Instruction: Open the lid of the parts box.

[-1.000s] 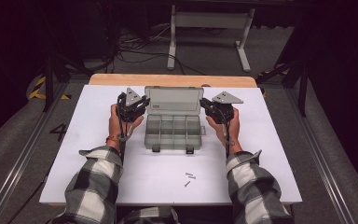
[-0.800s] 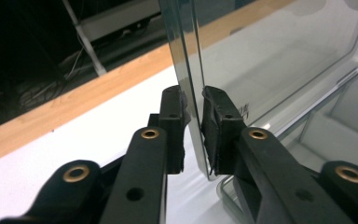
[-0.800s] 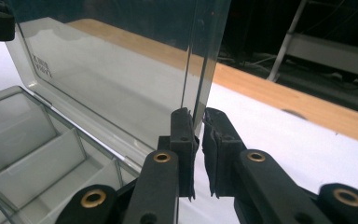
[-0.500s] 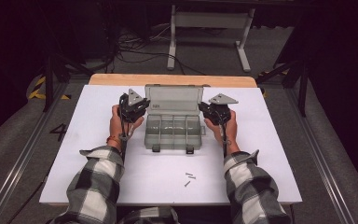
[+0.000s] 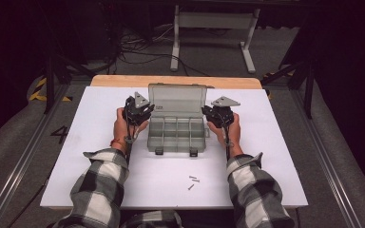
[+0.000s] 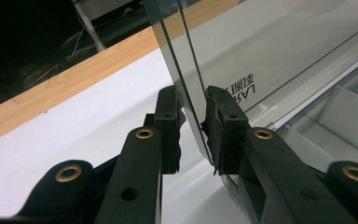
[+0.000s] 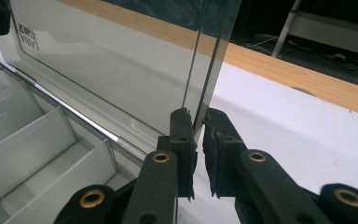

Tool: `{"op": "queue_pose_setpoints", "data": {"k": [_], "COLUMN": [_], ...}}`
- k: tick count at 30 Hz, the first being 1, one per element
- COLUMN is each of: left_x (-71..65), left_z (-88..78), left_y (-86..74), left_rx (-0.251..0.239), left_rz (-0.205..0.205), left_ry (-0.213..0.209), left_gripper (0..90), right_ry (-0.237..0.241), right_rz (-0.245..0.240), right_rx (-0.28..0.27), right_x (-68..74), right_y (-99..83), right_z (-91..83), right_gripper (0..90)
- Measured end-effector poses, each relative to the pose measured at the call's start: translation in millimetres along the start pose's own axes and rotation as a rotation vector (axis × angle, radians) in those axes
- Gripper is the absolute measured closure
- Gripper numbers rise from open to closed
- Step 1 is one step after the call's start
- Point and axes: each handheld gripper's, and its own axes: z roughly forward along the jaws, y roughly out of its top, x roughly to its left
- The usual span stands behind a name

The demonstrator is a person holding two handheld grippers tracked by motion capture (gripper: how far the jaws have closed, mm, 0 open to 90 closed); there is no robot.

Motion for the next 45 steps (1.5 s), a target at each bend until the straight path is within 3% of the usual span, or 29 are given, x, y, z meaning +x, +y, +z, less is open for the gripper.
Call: {"op": "queue_pose_setpoints", "data": {"k": [23,45], "left_x": [-3.4,-4.5], "left_z": [11.2,12.1], "left_y": [-7.5,-8.3], "left_rx": [0.094,0.097], "left_rz": [-0.001,-0.011], "left_ry": [-0.018,-0.003], "left_gripper": [74.2,71.7], "right_ry": [0.008,-0.016], "right_rz": [0.016,0.034], "right_rx": [0.065,0.063], "right_x": [0.4,-1.8], "right_y": [-7.2,-8.2], "right_z": [8.2,7.0], "right_gripper": [79.9,70.1]}}
